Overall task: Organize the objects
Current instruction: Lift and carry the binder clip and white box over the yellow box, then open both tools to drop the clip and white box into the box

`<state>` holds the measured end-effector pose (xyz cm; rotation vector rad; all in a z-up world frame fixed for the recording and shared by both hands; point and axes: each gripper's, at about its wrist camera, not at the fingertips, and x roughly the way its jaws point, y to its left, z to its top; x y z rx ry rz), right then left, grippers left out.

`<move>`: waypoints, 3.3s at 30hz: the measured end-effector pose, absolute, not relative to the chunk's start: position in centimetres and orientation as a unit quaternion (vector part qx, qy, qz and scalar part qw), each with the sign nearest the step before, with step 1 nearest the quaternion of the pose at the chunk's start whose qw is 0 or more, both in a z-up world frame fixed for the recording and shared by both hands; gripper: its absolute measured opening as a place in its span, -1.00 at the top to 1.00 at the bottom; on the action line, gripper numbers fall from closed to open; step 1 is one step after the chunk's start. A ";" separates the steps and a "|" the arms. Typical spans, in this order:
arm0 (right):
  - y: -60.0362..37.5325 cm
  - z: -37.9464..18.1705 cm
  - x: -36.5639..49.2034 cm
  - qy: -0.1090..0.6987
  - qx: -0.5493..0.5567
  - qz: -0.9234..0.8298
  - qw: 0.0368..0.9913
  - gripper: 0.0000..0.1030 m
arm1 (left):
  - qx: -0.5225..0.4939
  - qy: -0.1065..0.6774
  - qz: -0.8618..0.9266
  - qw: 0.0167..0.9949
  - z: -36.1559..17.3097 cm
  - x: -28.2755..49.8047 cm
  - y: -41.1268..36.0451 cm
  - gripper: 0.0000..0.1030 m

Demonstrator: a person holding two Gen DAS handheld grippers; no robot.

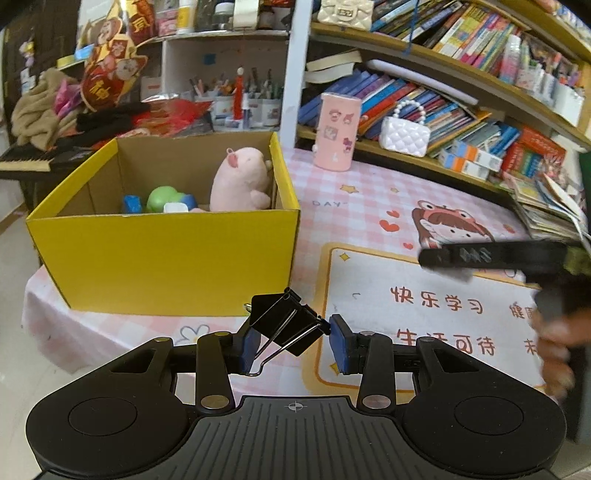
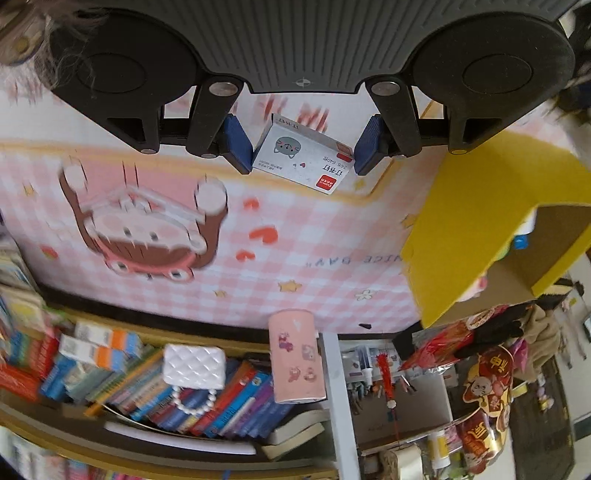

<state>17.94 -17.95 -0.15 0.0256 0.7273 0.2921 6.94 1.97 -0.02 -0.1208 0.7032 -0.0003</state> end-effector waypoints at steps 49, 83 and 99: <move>-1.8 1.5 2.2 0.360 -0.040 0.218 0.906 -0.12 | -0.065 0.258 -0.003 0.964 3.0 -1.7 15.8 0.25; 5.2 0.5 24.1 0.318 -0.251 0.321 0.856 -0.12 | -0.016 0.346 0.071 0.936 -0.3 17.9 16.4 0.25; 2.0 4.8 21.0 0.275 -0.179 0.262 0.908 -0.34 | -0.054 0.246 0.052 0.966 4.1 13.8 16.9 -0.48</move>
